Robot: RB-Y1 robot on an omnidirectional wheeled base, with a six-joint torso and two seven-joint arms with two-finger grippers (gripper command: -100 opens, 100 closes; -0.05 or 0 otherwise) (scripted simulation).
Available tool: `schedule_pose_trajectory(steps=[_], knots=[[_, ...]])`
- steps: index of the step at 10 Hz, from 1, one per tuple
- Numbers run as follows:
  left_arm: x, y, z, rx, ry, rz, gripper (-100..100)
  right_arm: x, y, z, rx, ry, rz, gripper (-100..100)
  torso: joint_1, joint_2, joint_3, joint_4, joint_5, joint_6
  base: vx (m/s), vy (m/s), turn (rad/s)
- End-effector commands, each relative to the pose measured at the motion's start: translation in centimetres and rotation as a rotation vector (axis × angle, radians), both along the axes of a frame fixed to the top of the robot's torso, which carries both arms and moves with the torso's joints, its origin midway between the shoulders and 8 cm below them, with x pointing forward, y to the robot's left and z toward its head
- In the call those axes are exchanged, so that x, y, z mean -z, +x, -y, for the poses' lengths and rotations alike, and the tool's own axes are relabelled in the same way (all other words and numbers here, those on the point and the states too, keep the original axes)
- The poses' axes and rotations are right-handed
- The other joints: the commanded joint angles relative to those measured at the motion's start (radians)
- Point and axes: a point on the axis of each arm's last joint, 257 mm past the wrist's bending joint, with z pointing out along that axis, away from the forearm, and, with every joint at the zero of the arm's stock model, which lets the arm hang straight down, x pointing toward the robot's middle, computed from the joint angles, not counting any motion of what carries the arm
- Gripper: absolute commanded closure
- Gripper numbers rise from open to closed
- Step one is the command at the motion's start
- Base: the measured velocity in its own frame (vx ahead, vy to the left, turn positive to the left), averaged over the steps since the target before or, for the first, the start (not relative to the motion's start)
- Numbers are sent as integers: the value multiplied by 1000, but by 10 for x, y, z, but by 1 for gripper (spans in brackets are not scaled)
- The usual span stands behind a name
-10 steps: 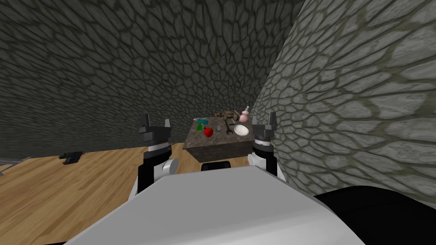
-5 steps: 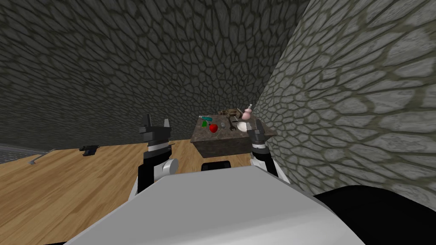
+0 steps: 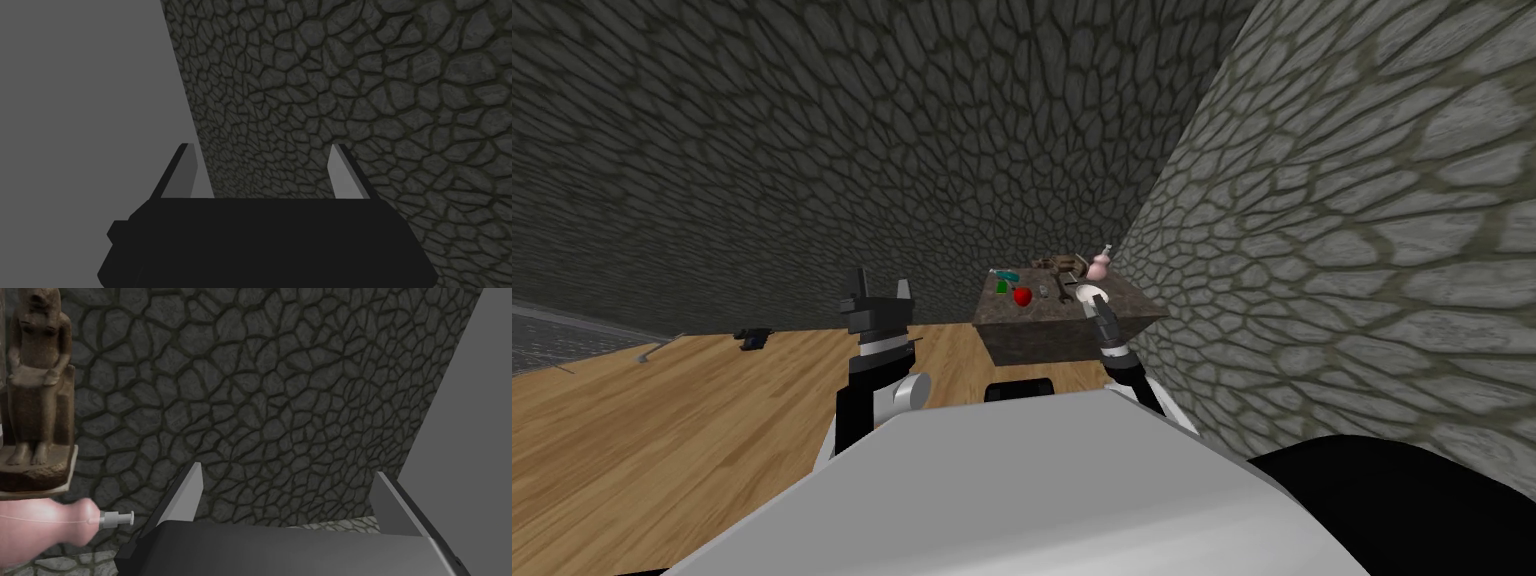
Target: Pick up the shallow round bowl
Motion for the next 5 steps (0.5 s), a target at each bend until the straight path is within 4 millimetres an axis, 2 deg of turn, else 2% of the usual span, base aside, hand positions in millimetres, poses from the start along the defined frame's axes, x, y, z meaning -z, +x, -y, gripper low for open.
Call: schedule_pose_trajectory(steps=[1, 2, 3, 5], knots=[[0, 0, 0, 0, 0, 0, 0, 19, 1, 1, -7, -37, -38, -100, 0, 0, 0, 0, 0, 0, -70, 82, 36], [0, 0, 0, 0, 0, 0, 0, 40, 0, -2, -23, -91, -82, -100, 0, -1, 0, 0, 0, 0, -61, 100, 83], [0, 0, 0, 0, 0, 0, 0, 46, 0, 0, -20, -93, -95, -100, 0, -2, -1, 0, 0, 0, -48, 76, 54], [0, 0, 0, 0, 0, 0, 0, 93, -7, -1, -50, -200, -192, -100, -2, -3, -2, -1, 0, 0, -58, 98, 168]])
